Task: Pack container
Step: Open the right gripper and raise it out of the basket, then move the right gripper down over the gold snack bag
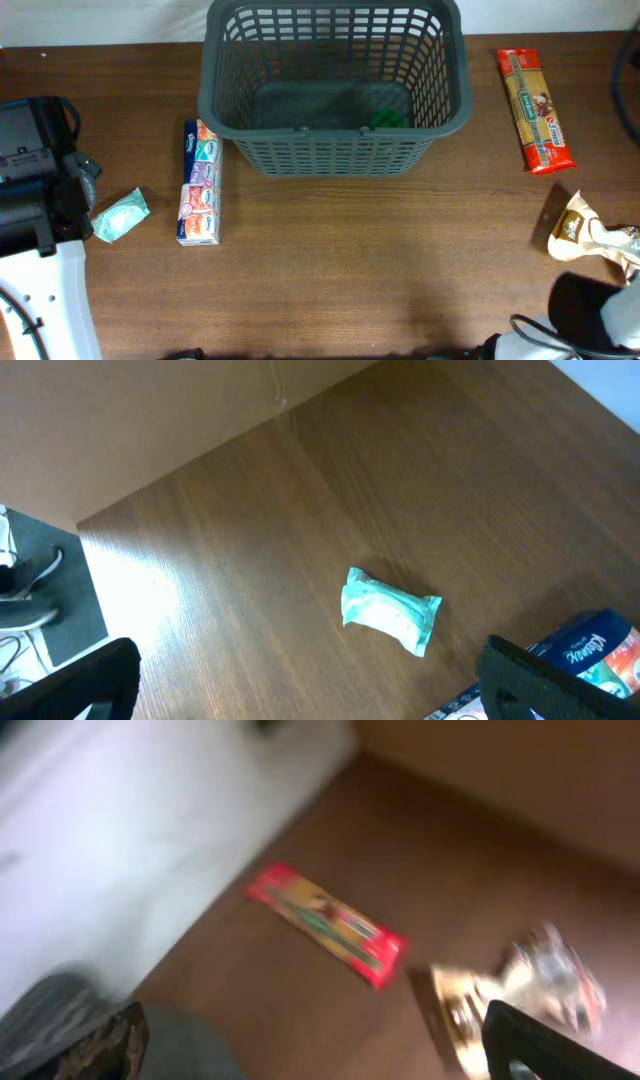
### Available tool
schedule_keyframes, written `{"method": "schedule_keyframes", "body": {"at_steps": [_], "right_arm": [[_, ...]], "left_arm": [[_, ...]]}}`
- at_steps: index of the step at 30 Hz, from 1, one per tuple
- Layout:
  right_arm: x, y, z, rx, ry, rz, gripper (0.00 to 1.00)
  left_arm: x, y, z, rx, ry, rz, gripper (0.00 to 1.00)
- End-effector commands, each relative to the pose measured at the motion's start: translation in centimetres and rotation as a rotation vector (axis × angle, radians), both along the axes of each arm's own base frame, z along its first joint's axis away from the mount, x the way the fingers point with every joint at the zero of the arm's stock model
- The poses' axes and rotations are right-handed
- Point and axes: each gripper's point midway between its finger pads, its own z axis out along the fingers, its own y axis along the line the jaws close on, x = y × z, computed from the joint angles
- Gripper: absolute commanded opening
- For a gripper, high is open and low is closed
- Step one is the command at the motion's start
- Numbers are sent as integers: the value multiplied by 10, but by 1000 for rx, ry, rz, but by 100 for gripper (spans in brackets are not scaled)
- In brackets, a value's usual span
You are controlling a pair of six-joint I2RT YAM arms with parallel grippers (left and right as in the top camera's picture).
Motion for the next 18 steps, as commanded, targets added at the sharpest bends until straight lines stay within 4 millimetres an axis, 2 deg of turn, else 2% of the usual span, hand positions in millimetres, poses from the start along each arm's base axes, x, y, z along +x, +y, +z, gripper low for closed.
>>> {"method": "schedule_keyframes", "body": {"at_steps": [1,5,10,14,18], "right_arm": [[-27,-36,-49,177,60,-363,99],[-42,-58,-119,371,187,-602,99],[-52,-65,-186,538,361,-686,99],[-58,-75,-213,542,442,-726,99],[-47,-94,-221,507,399,-745,99]], "left_arm": [[0,1,2,0,-5,1,99],[0,1,2,0,-4,1,99],[0,1,2,-1,-4,1,99],[0,1,2,-1,-4,1,99],[0,1,2,0,-4,1,99]]}}
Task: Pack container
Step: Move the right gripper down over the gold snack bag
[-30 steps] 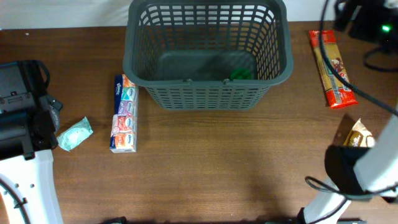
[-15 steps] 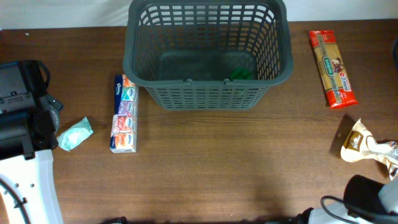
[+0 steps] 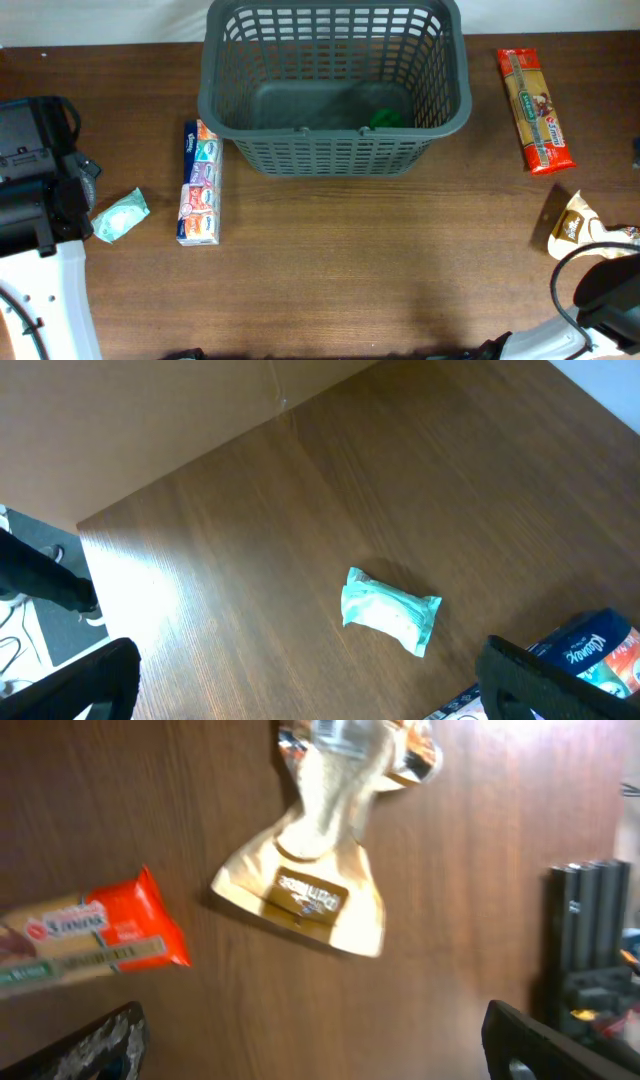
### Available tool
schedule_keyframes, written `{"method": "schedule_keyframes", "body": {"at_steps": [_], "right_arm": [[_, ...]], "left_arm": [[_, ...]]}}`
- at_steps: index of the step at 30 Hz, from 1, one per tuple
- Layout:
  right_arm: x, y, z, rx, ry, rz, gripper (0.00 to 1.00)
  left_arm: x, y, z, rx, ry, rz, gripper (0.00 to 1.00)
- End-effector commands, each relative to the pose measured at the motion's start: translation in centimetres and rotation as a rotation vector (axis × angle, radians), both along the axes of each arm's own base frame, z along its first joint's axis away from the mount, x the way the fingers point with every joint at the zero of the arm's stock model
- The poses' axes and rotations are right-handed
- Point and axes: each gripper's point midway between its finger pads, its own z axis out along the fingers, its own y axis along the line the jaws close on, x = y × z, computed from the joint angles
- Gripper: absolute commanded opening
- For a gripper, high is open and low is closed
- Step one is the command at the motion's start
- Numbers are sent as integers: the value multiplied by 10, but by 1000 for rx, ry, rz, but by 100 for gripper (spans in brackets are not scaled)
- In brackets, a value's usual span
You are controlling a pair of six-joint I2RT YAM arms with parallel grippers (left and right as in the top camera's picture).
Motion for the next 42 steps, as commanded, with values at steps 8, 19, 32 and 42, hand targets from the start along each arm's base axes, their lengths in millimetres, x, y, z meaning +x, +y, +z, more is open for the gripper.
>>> {"method": "schedule_keyframes", "body": {"at_steps": [8,19,32,42], "right_arm": [[-5,-52,1,-191,24,-102,99],[-17,-61,-52,-91,153,-253,99],[14,-70,-107,15,133,-160,99],[-21,-72,-107,99,181,-226,99]], "left_arm": [[0,1,2,0,-4,1,99],[0,1,2,-1,-4,1,99],[0,1,2,-1,-4,1,99],[0,1,2,-1,-4,1,99]]}}
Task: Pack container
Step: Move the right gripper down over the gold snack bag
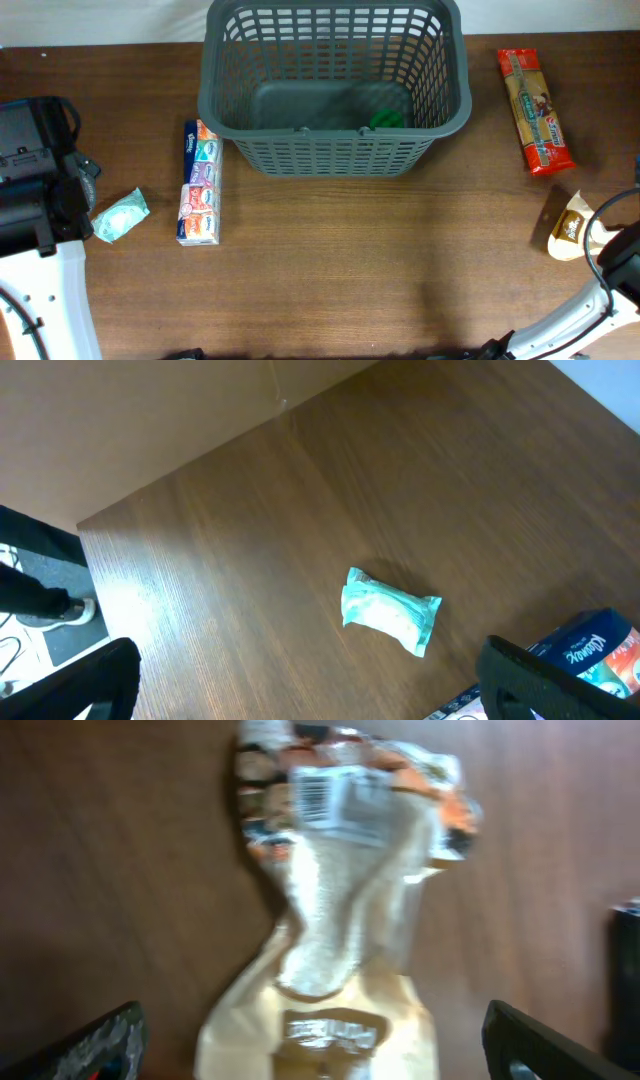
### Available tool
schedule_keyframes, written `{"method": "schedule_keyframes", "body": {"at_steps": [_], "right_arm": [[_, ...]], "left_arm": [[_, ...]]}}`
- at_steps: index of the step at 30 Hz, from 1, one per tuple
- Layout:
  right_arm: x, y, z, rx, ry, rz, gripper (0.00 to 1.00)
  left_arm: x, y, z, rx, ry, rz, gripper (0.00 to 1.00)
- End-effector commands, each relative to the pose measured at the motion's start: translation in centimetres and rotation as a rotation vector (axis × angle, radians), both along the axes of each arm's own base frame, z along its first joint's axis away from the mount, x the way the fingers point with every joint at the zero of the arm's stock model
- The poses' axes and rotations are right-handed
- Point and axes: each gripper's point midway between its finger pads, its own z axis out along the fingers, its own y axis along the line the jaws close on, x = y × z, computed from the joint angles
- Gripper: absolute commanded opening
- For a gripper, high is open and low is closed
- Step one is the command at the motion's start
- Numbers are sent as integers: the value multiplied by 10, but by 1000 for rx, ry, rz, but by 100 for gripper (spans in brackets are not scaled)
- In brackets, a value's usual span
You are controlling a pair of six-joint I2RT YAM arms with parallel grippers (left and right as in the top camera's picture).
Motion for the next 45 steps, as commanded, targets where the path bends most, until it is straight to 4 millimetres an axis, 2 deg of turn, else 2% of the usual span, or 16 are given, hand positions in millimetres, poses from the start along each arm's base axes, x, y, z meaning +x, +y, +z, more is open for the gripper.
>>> {"method": "schedule_keyframes", "body": {"at_steps": [1,6,11,14,21,24,28,30,33,38,41,45], "right_arm": [[-19,-8,-2,30,18,-29,99],[-40,-19,-1,67,31,23,99],[-52,-13,2,126,10,-13,100],[-58,-9,14,120,16,-13,100],[-61,12,58,55,-1,24,100],[-67,28,64,48,3,41,100],[-81,50,54,20,-9,18,100],[-79,47,49,-39,-63,59,99],[-61,32,44,-149,-178,134,99],[-26,12,36,-203,-303,173,99],[-20,5,20,-190,-305,114,99],[-21,7,-18,-110,-248,15,99]], "left_arm": [[0,1,2,-1,-4,1,99],[0,1,2,0,-4,1,99],[0,1,2,-1,-4,1,99],[0,1,2,-1,-4,1,99],[0,1,2,-1,-4,1,99],[0,1,2,0,-4,1,99],[0,1,2,-1,-4,1,99],[0,1,2,-1,-4,1,99],[0,1,2,-1,-4,1,99],[0,1,2,-1,-4,1,99],[0,1,2,-1,-4,1,99],[0,1,2,-1,-4,1,99]]}}
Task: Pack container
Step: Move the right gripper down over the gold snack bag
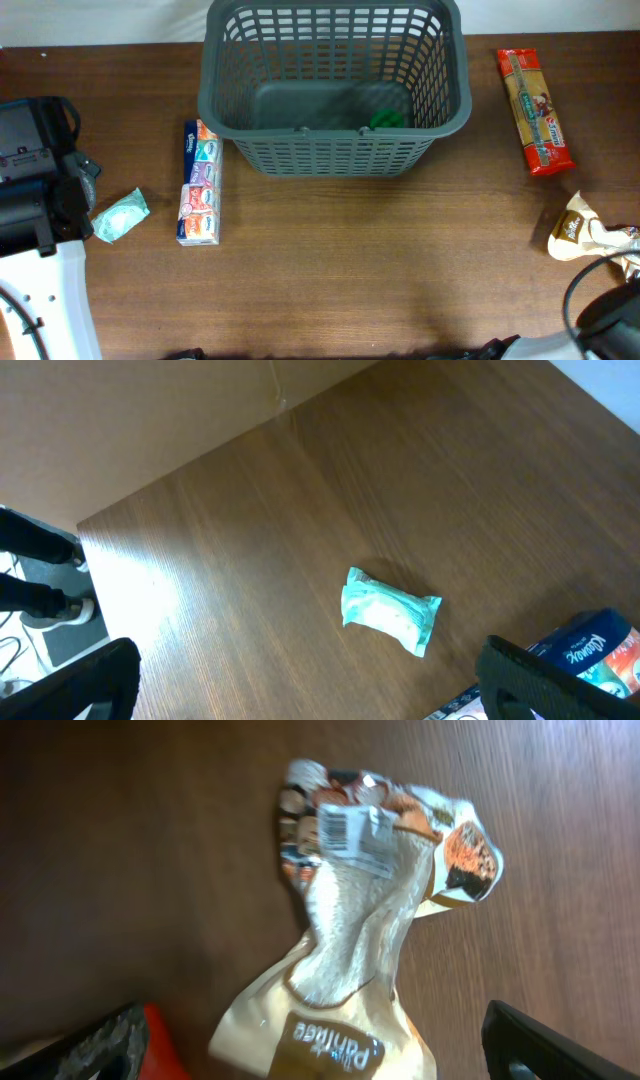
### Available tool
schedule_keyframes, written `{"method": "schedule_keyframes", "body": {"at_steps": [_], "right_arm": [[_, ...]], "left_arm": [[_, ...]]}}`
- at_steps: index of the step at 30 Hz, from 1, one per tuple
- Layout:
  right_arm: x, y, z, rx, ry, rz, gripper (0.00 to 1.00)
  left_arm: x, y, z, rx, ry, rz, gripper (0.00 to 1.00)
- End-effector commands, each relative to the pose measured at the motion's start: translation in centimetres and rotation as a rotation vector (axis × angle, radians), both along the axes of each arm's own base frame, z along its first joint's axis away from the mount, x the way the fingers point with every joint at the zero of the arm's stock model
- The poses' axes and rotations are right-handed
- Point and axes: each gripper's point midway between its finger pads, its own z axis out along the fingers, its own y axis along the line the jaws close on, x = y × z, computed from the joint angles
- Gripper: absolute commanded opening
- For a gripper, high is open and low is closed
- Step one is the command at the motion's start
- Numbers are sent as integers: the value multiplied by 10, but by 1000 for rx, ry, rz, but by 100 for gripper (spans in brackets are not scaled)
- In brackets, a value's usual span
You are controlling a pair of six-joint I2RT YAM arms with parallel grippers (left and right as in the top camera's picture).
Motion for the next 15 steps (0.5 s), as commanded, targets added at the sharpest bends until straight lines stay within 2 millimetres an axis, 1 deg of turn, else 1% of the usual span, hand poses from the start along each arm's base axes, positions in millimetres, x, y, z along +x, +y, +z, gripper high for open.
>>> {"method": "schedule_keyframes", "body": {"at_steps": [1,3,5,8,10,15], "right_arm": [[-2,7,-43,112,61,-85,99],[-10,11,-62,156,121,-121,99],[-14,15,-77,196,163,-136,99],[-18,19,-94,235,203,-143,99],[-18,19,-102,246,215,-143,99],[-10,10,-105,214,186,-115,99]], "left_arm": [[0,1,2,-1,-4,1,99],[0,1,2,-1,-4,1,99],[0,1,2,-1,-4,1,99],[0,1,2,-1,-4,1,99],[0,1,2,-1,-4,1,99],[0,1,2,-1,-4,1,99]]}}
